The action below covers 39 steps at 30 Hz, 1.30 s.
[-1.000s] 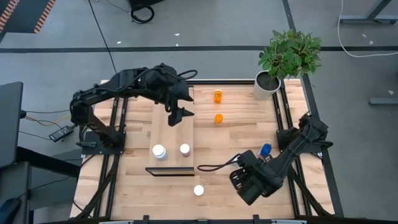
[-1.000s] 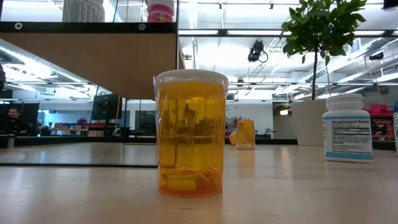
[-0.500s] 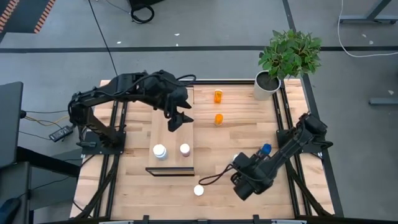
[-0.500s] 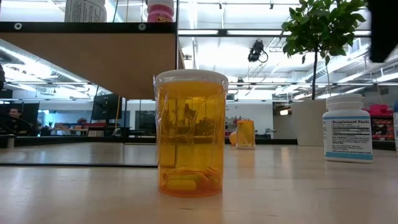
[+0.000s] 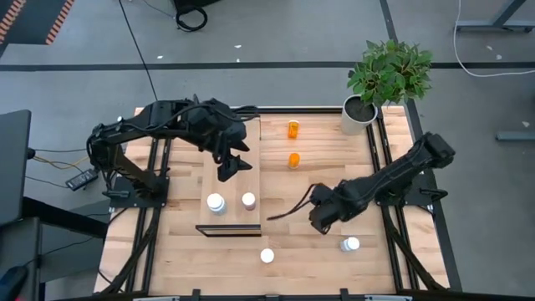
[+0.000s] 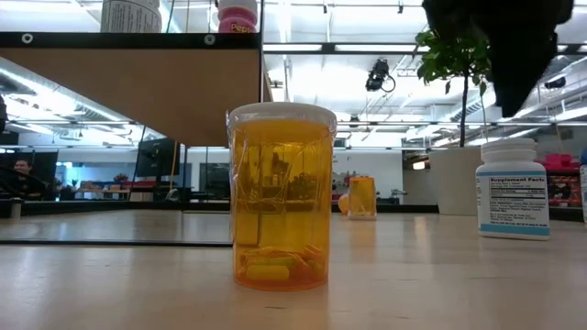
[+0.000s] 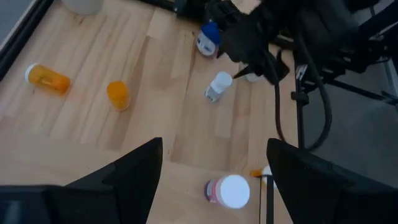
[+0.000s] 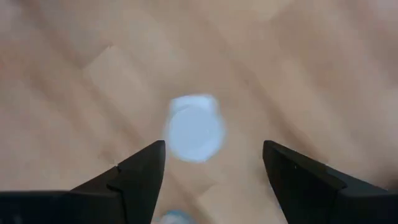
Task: Pick and place medicine bottles onto shelf by color
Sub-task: Put the top white pill bottle on the shelf
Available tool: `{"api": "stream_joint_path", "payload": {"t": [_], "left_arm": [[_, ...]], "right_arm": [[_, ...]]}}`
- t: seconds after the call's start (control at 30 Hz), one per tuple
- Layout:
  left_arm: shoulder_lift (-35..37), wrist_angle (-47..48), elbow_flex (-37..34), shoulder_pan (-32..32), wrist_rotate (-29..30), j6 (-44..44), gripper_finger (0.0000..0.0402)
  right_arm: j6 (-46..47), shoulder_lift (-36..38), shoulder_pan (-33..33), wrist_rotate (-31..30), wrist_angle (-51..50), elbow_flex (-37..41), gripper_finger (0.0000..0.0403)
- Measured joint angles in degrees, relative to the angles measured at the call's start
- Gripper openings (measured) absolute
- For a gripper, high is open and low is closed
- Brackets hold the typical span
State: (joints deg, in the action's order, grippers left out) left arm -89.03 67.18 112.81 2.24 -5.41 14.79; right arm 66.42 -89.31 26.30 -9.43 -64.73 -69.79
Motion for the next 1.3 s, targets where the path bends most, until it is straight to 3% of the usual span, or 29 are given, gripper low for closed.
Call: {"api": "stream_joint_path", "payload": {"t": [0.1, 0.23, 0.83, 1.2, 1.3], "left_arm": [[0.0, 0.96, 0.0, 0.01, -0.22, 0.04, 0.0293], [0.0, 1.01, 0.0, 0.02, -0.24, 0.04, 0.0293], [0.0, 0.76, 0.0, 0.02, -0.24, -0.42, 0.0293], [0.0, 0.77, 0.0, 0.03, -0.24, -1.07, 0.0293], [0.0, 0.79, 0.0, 0.03, -0.24, -1.07, 0.0293]], "right_arm": [[0.63, 3.81, -1.01, 3.49, 5.17, 4.67, 0.0278], [-0.57, 4.64, -1.49, 3.85, 5.89, 5.14, 0.0278], [-3.03, -3.59, -2.67, 3.04, 7.67, 4.95, 0.0275], [-3.61, -3.59, -2.93, 3.61, 7.96, 4.95, 0.0186], [-3.65, -3.59, -2.93, 4.3, 7.93, 4.93, 0.0179]]}}
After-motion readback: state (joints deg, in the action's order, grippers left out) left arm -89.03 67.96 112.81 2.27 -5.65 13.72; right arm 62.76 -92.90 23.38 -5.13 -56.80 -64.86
